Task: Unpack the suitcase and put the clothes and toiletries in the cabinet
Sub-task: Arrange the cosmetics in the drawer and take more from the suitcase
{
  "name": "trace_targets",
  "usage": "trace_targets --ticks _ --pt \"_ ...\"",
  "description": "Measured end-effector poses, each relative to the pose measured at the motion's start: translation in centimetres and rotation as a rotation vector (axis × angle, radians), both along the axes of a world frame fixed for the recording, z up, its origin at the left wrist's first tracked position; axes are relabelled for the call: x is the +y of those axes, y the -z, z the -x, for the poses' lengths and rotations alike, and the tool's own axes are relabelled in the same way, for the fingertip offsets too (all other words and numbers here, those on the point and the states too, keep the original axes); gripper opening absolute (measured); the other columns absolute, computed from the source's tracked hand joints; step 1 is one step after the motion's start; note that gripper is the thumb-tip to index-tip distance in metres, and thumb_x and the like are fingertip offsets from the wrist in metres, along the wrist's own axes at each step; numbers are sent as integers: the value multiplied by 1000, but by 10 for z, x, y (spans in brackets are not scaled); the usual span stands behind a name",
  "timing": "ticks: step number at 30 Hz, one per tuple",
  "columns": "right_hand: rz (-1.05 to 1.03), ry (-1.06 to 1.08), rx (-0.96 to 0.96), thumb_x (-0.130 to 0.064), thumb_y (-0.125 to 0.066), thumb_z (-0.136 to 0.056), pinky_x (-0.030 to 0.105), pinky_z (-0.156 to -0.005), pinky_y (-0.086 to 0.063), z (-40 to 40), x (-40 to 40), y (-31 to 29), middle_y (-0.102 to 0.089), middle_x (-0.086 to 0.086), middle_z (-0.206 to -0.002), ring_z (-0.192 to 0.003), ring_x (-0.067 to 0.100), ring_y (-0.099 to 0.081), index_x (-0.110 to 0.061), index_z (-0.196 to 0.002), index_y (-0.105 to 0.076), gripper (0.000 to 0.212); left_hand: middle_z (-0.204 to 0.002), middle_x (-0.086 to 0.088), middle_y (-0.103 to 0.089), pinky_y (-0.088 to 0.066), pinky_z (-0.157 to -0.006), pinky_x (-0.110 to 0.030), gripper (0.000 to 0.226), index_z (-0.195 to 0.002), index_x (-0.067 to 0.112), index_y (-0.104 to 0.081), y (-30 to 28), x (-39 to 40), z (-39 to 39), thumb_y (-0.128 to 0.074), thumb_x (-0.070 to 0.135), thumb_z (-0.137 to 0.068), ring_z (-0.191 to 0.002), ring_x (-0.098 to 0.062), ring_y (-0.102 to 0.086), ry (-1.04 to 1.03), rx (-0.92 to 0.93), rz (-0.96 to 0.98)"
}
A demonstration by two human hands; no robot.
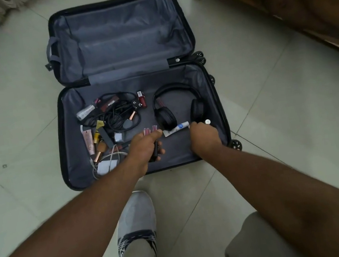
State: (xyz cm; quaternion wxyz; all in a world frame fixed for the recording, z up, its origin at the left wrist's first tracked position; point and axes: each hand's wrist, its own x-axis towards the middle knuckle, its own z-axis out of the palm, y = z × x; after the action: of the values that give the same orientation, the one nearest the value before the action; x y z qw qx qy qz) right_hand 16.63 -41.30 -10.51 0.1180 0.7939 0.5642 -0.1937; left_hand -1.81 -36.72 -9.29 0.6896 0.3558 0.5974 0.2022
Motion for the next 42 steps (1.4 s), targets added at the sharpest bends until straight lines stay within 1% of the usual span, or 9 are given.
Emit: trace_targets --ticks 4,8,12,15,18,22,26,36,42 --pt "-65 123 133 -22 -70 -85 40 -80 -50 3 -2 1 -64 13 -119 -109 33 -64 -9 -127 -51 47 -70 -7 -61 -42 -44 -26 9 -94 12 -59 -1 -4 4 -65 19 -96 -49 -18 -55 -3 30 14" --pt "-46 394 461 -35 -66 -71 33 -70 -52 22 5 -10 -68 4 -89 -85 26 -66 -14 -90 -65 28 -64 -9 -57 -41 -45 -27 7 -85 10 -55 -6 -5 14 -62 7 -87 -45 -19 -51 -18 88 -8" --pt "-67 560 801 -14 -58 -69 29 -53 -49 49 15 -18 -63 4 -57 -54 24 -60 -13 -67 -64 7 -57 -8 -47 -36 -45 -26 22 -72 12 -52 -7 -10 29 -66 2 -85 -43 -18 -43 -26 122 -43" --pt "-45 579 999 7 -52 -70 26 -46 -41 71 23 -24 -58 17 -57 -45 25 -52 -6 -70 -59 15 -56 -5 -45 -36 -43 -25 25 -79 14 -54 -5 -10 45 -78 12 -86 -44 -15 -40 -55 126 -71" --pt "-36 483 1020 -1 -57 -78 26 -46 -37 95 31 -24 -53 9 -55 -46 21 -47 -11 -69 -59 14 -58 -9 -50 -37 -41 -24 19 -86 8 -59 -8 -7 60 -77 11 -88 -43 -16 -42 -138 124 -83" --pt "-88 281 875 -33 -75 -80 27 -55 -40 115 45 -18 -54 -10 -48 -53 11 -52 -24 -50 -62 34 -57 -10 -56 -39 -40 -24 23 -97 0 -61 -8 -1 81 -79 11 -86 -41 -16 -47 -308 147 -96" --pt "-138 69 677 -37 -69 -87 32 -61 -51 129 54 -12 -67 -4 -68 -72 19 -66 -18 -68 -66 27 -56 -8 -60 -42 -42 -25 22 -84 4 -67 -5 6 109 -84 19 -85 -40 -15 -49 -404 185 -120" --pt "-337 -478 254 -19 -57 -94 39 -82 -53 204 140 -21 -69 11 -115 -106 35 -67 -15 -112 -70 22 -68 -13 -72 -53 -53 -33 25 -83 6 -75 3 33 156 -90 22 -73 -49 -21 -59 -504 285 -193" --pt "-308 -657 5 -10 -56 -98 43 -83 -54 236 197 -22 -58 13 -134 -106 34 -68 -11 -127 -66 31 -69 -11 -71 -51 -54 -29 27 -87 8 -76 2 47 177 -88 31 -81 -51 -18 -61 -448 269 -250"
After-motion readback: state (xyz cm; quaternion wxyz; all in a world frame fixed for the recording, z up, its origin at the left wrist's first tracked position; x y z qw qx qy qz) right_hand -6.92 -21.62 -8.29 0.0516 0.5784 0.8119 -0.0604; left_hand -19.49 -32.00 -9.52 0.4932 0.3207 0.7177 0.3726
